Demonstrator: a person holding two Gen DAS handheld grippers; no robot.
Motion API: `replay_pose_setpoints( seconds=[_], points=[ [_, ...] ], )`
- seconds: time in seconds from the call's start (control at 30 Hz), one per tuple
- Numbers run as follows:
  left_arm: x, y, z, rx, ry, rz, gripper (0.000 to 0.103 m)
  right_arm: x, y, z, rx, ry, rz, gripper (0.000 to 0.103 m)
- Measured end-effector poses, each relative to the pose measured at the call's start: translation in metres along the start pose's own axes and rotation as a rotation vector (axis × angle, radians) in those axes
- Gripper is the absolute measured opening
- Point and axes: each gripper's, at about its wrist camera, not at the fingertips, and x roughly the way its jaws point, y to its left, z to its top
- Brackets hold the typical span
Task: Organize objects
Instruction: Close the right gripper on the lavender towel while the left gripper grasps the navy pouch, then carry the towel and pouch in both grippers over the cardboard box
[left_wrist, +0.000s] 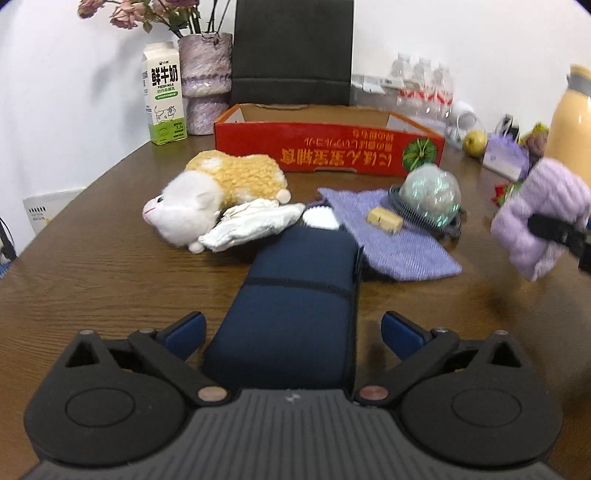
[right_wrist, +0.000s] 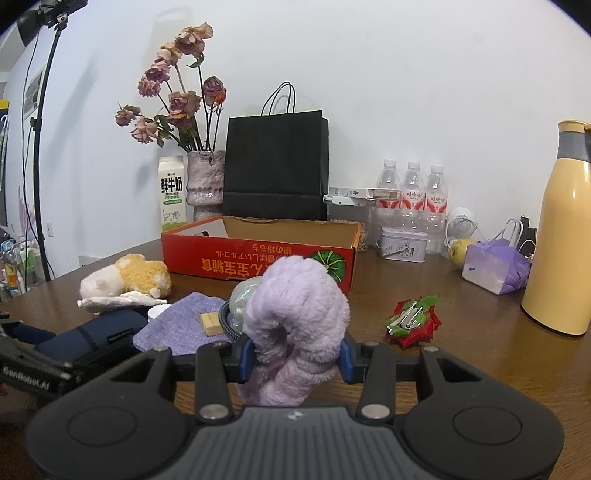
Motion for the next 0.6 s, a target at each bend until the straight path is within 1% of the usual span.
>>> replay_pose_setpoints(
  seconds=[0.07,0.13,0.17,0.2,0.27,0.3,0.6],
  points=[
    [0.001,0.002,0.001,-0.022,0.003,-0.021,0.103,0.000,0.000,0.000,0.000,-0.003,-0.003,0.042],
    [0.000,0.003,0.000,-0.030,-0.004,-0.021,0.099,-0.001,0.000,0.000,0.000,-0.006,-0.004,0.042],
    [0.000,0.003,-0.001,-0.028,-0.005,-0.021,0.094,0.000,0.000,0.000,-0.001,-0.005,-0.006,0.042],
    [0.000,0.003,-0.001,-0.027,-0.005,-0.012,0.086,0.000,0.001,0.000,-0.002,-0.005,-0.007,0.042],
    [-0.002,0.003,-0.002,-0.028,-0.016,-0.007,0.078,0.000,0.001,0.000,-0.002,-0.005,-0.010,0.042],
    [-0.003,0.003,-0.003,-0.030,-0.021,-0.010,0.076,0.000,0.001,0.000,-0.002,-0.006,-0.011,0.042],
    [-0.014,0.004,-0.006,-0.046,-0.071,-0.015,0.066,0.001,0.001,0.001,-0.008,-0.006,-0.028,0.042]
  ],
)
